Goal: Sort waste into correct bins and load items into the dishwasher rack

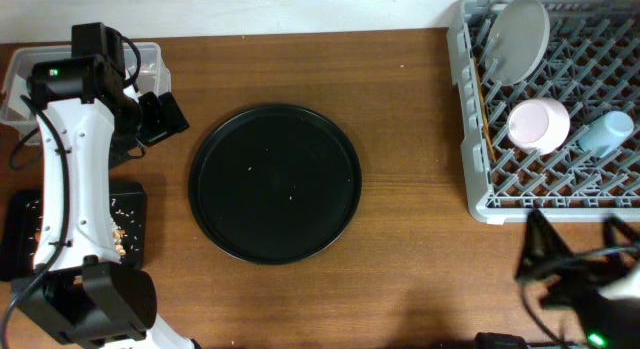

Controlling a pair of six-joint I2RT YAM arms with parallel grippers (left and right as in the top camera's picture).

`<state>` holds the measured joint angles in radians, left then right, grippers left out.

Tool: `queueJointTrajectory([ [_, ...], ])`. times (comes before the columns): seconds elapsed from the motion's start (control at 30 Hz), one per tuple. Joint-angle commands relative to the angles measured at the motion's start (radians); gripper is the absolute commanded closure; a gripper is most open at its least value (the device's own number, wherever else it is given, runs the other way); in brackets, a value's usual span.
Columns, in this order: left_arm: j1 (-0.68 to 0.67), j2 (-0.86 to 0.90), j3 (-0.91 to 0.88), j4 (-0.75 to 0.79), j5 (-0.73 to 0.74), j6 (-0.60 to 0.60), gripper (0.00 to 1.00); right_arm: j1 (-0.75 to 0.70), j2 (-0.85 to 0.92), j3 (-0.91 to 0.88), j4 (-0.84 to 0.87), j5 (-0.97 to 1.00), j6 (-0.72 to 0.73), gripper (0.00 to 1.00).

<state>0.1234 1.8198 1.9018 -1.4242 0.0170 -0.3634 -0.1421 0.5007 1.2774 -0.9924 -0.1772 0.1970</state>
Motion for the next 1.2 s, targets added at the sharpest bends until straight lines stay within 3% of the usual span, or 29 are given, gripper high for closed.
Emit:
queueJointTrajectory([
  [0.0,-0.003,-0.002,-0.002,-0.002,-0.010,-0.010,0.01,0.005,-0.174,-0.350,0.199,-0.129,-0.010,0.02],
  [0.27,-0.003,-0.002,-0.002,-0.002,-0.010,-0.010,0.01,0.006,-0.423,-0.947,0.767,-0.240,-0.005,0.02],
  [0.5,-0.003,-0.002,-0.002,-0.002,-0.010,-0.010,0.01,0.019,-0.497,-1.145,1.045,-0.164,-0.003,0.02],
  [0.77,-0.003,-0.002,-0.002,-0.002,-0.010,-0.010,0.01,0.023,-0.497,-1.271,1.159,-0.039,-0.008,0.02],
  [0.97,-0.003,-0.002,-0.002,-0.002,-0.010,-0.010,0.01,0.108,-0.497,-1.272,1.059,0.026,-0.143,0.02],
  [1.17,-0.003,-0.002,-0.002,-0.002,-0.010,-0.010,0.01,0.115,-0.497,-1.272,0.924,0.035,-0.173,0.02],
])
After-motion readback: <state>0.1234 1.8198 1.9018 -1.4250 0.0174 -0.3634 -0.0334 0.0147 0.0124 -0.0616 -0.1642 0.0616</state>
